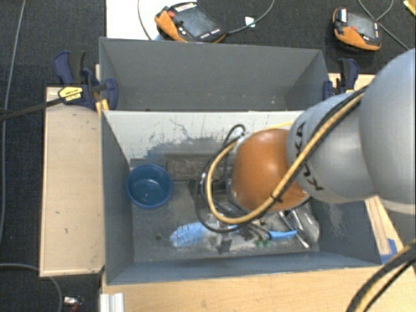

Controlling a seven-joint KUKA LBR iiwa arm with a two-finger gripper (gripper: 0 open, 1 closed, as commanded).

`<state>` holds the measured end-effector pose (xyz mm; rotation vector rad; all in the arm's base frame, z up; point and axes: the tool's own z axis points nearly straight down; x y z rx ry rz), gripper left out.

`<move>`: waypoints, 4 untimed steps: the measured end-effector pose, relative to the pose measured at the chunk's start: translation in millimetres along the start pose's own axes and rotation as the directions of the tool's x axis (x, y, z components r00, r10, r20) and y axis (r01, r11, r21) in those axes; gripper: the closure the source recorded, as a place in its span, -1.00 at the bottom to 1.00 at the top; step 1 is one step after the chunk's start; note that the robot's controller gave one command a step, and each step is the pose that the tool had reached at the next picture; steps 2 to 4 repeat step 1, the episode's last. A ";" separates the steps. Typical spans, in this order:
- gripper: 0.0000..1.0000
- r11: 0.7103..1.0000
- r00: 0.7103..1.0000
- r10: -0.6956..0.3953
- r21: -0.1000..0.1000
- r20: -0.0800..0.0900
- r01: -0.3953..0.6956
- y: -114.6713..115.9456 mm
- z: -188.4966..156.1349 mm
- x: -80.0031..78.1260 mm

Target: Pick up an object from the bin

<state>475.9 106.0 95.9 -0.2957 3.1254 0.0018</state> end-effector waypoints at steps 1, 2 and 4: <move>1.00 1.000 1.000 0.004 0.000 0.009 -0.004 0.0 -31.9 -2.7; 1.00 1.000 1.000 0.004 0.000 0.009 -0.004 0.0 -31.9 -2.7; 1.00 1.000 1.000 0.004 0.000 0.009 -0.004 0.0 -31.9 -2.7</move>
Offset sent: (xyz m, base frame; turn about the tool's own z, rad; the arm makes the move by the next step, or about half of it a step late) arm 0.0029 0.0006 0.0337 0.0025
